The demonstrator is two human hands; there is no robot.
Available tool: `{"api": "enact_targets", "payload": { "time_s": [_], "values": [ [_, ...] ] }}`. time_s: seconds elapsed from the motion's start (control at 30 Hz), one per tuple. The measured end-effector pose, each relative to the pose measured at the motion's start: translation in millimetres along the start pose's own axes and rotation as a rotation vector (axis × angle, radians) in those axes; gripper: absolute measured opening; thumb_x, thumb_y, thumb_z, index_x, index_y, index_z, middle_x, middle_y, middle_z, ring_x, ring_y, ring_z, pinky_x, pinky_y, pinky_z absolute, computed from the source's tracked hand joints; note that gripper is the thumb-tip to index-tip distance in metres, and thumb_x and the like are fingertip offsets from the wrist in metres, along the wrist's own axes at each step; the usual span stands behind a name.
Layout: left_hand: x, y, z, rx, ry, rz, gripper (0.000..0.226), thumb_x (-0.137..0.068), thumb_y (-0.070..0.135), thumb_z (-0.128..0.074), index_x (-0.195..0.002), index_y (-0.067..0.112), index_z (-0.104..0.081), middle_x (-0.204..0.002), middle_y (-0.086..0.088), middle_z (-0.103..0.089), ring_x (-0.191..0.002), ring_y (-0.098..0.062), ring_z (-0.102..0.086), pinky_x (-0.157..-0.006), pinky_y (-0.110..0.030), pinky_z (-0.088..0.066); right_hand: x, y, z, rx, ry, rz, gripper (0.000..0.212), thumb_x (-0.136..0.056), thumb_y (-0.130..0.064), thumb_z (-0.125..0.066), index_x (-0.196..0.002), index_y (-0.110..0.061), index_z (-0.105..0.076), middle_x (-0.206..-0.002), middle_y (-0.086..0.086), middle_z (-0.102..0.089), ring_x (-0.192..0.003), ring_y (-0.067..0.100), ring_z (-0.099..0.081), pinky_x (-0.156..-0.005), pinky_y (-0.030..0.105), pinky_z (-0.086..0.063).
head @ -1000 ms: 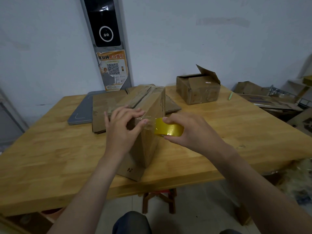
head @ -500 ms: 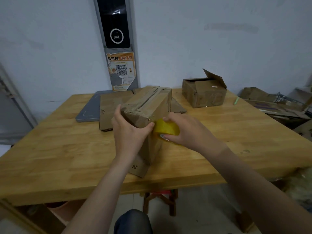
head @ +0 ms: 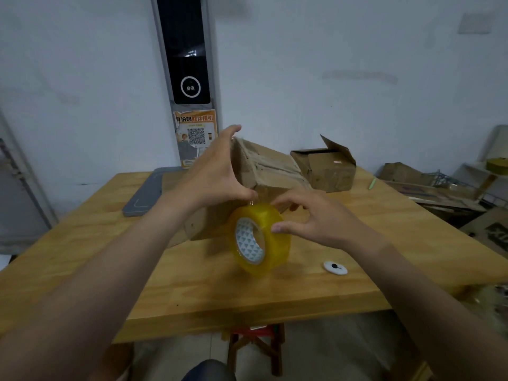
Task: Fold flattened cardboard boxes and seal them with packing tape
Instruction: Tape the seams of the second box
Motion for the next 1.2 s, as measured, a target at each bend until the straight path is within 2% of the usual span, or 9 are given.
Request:
{"api": "enact_targets", "payload": {
  "time_s": [0.07,0.17,0.33,0.5,0.67,0.87,1.0,1.1,1.2],
  "values": [
    [-4.2,12.0,2.4,-0.035,-0.063,-0.044,0.135,-0.054,0.047,-0.097,-0.156,0.038,-0.008,-0.158,-0.003,-0.034,-0.14,-0.024,-0.04,-0.111,-0.045,-0.044,-1.6,7.2,24.9,-0.041,0.152,-0.025,0.065,-0.067,-0.087,-0.062,-0.111,-0.039,-0.06,-0.11,-0.019,-0.064,-0.098,0.0,-0.06,-0.082,0.036,-0.056],
    [-6.0,29.5,1.7,-0.116,-0.13,-0.104,0.137,-0.055,0.046,-0.096,-0.157,0.039,-0.005,-0.153,-0.006,-0.037,-0.134,-0.027,-0.045,-0.106,-0.045,-0.048,-7.6,3.7,55.1,-0.049,0.293,-0.012,0.083,-0.063,-0.073,-0.08,-0.129,-0.034,-0.048,-0.129,-0.009,-0.054,-0.116,0.009,-0.053,-0.096,0.041,-0.052],
    [-8.1,48.4,-6.9,-0.224,-0.204,-0.185,0.143,-0.054,0.06,-0.092,-0.158,0.039,0.004,-0.157,-0.007,-0.036,-0.136,-0.027,-0.045,-0.105,-0.049,-0.049,-33.3,-18.1,59.3,-0.056,0.145,0.034,0.125,-0.056,-0.064,-0.09,-0.153,-0.032,-0.017,-0.158,-0.008,-0.025,-0.146,0.014,-0.027,-0.117,0.043,-0.037],
    [-11.9,58.4,-3.7,-0.218,-0.237,-0.223,0.145,-0.052,0.061,-0.088,-0.16,0.035,0.005,-0.154,-0.006,-0.039,-0.131,-0.023,-0.048,-0.103,-0.045,-0.05,-49.5,-27.6,56.4,-0.07,0.027,0.105,0.118,-0.056,-0.063,-0.091,-0.142,-0.046,-0.013,-0.157,-0.003,-0.028,-0.147,0.011,-0.026,-0.119,0.04,-0.035],
    [-14.0,60.7,2.0,-0.12,-0.258,-0.257,0.13,-0.057,0.046,-0.093,-0.155,0.029,-0.009,-0.129,0.0,-0.05,-0.111,-0.016,-0.055,-0.09,-0.04,-0.056,-53.9,-38.8,57.5,-0.185,-0.03,0.17,0.118,-0.065,-0.037,-0.096,-0.149,-0.044,-0.012,-0.14,-0.021,-0.034,-0.134,-0.013,-0.033,-0.108,0.012,-0.034],
    [-12.9,52.3,4.6,-0.093,-0.262,-0.243,0.133,-0.053,0.049,-0.093,-0.154,0.04,-0.007,-0.143,-0.002,-0.044,-0.131,-0.02,-0.046,-0.106,-0.045,-0.048,-57.0,-45.4,54.8,-0.15,0.012,0.17,0.108,-0.06,-0.046,-0.094,-0.141,-0.042,-0.023,-0.136,-0.008,-0.042,-0.128,0.01,-0.048,-0.105,0.036,-0.048],
    [-16.8,44.6,33.8,-0.127,-0.05,-0.119,0.127,-0.058,0.059,-0.091,-0.158,0.037,-0.015,-0.147,0.008,-0.051,-0.141,-0.018,-0.039,-0.115,-0.049,-0.039,-60.1,-32.8,76.0,-0.096,0.109,0.023,0.09,-0.059,-0.058,-0.089,-0.129,-0.047,-0.034,-0.123,-0.002,-0.047,-0.111,0.018,-0.055,-0.092,0.038,-0.054],
    [-12.6,35.6,57.2,-0.091,0.103,-0.029,0.092,-0.078,0.052,-0.082,-0.151,0.03,-0.031,-0.112,0.012,-0.064,-0.115,-0.013,-0.059,-0.097,-0.041,-0.052,-60.3,-12.1,89.9,-0.09,0.228,-0.147,0.079,-0.056,-0.059,-0.085,-0.118,-0.047,-0.038,-0.114,-0.001,-0.049,-0.099,0.019,-0.057,-0.077,0.036,-0.051],
    [-3.4,29.6,48.2,-0.096,-0.011,0.092,0.069,-0.09,0.058,-0.068,-0.141,0.025,-0.037,-0.09,0.004,-0.068,-0.083,-0.012,-0.065,-0.066,-0.033,-0.05,-61.4,-11.2,90.7,0.001,0.25,-0.24,0.073,-0.06,-0.063,-0.083,-0.117,-0.04,-0.044,-0.114,-0.002,-0.047,-0.095,0.015,-0.055,-0.067,0.027,-0.041]
  ]
}}
Point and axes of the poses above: each hand's wrist, its own x-axis away from the middle knuckle, its own z-axis out of the back of the hand, y = z × x, the point moved 10 cm from there along -x, towards the middle knuckle
